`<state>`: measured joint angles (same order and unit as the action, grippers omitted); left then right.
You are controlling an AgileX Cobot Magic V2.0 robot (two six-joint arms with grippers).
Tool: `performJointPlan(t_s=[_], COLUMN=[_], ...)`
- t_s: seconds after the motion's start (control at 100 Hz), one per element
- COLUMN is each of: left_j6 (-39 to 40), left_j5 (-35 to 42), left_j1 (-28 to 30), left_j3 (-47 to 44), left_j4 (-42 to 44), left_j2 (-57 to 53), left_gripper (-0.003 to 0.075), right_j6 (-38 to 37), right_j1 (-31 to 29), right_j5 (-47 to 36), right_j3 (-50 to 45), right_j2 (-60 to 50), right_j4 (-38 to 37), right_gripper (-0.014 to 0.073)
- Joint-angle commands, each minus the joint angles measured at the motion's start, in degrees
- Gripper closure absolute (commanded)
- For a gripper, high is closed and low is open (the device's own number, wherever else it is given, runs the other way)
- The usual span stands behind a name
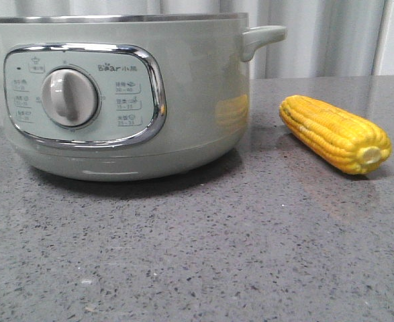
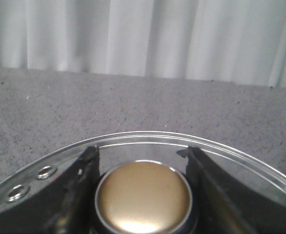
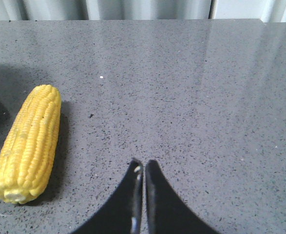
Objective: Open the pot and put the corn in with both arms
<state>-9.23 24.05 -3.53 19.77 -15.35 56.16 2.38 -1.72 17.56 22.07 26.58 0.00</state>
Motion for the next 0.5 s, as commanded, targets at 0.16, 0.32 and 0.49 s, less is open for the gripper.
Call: performJointPlan(t_s=[0.16,0.32,0.49], left_j6=[0.01,0.11,0.11], left_j5=[8.80,10.55,10.67], left_j1=[0.17,-0.57,-2.13], left_j3=[2.01,2.01,2.01], left_j4=[0.53,4.31,9.10], left_j2=[7.10,8.95,11.07], left_gripper=[0.0741,0.0741,0.0741], right_j6=[0.32,0.32,0.32], right_j1=[-0.24,-0.24,-0.24], right_j5=[-4.46,-4.46,-4.46], right_j3=[1.46,1.46,1.46], right_j2=[0.67,0.67,0.67], right_j4=[-0.52,-0.52,-0.52], right_gripper=[0.0667,0.0667,0.0667])
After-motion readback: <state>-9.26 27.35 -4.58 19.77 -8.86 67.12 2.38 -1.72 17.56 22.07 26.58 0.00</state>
